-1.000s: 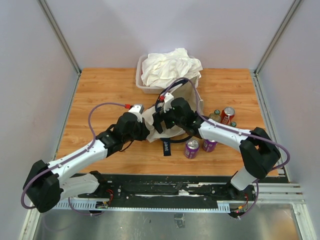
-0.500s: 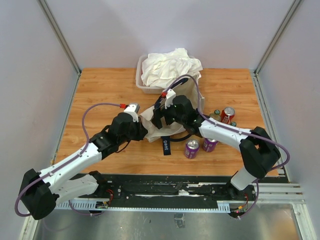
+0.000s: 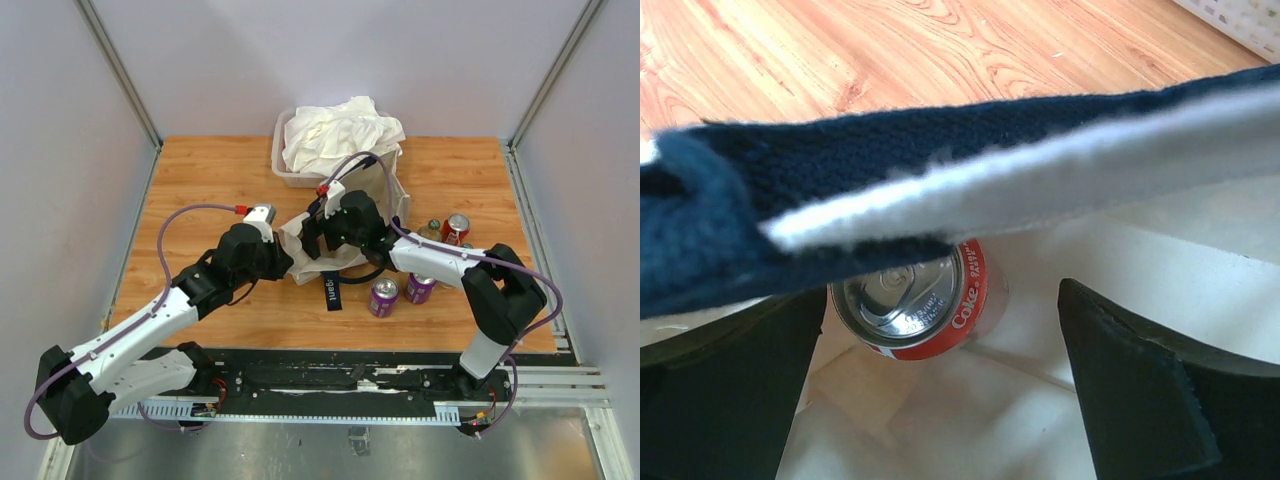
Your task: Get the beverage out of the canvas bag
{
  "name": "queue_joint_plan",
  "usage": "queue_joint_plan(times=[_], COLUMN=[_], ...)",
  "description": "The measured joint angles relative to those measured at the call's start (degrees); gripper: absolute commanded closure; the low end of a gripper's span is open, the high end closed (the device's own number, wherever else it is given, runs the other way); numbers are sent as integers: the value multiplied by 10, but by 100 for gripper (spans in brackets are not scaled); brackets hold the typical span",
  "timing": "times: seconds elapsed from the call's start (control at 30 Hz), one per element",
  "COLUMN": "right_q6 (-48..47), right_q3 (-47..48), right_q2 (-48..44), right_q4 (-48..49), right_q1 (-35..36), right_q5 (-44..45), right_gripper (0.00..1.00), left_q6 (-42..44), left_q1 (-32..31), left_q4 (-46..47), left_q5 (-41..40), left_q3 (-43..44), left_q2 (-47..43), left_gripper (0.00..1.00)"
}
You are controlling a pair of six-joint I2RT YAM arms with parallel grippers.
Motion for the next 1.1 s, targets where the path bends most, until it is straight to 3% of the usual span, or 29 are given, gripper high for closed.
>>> queue_joint_plan(times=[0.67, 0.8, 1.1], right_q6=[-37, -44, -49], right_q3=[70, 82, 92], right_q2=[74, 77, 86], right_q4=[-25, -46, -61], right_q1=[-5, -2, 4], right_q5=[-50, -42, -32], right_gripper=[1, 15, 18], left_q6=[2, 2, 2], left_q1=[0, 0, 0], left_q4=[-3, 0, 16], left_q5=[-6, -6, -6], left_q3=[2, 0, -13], left_q2=[14, 16, 23], left_gripper=[100, 100, 100])
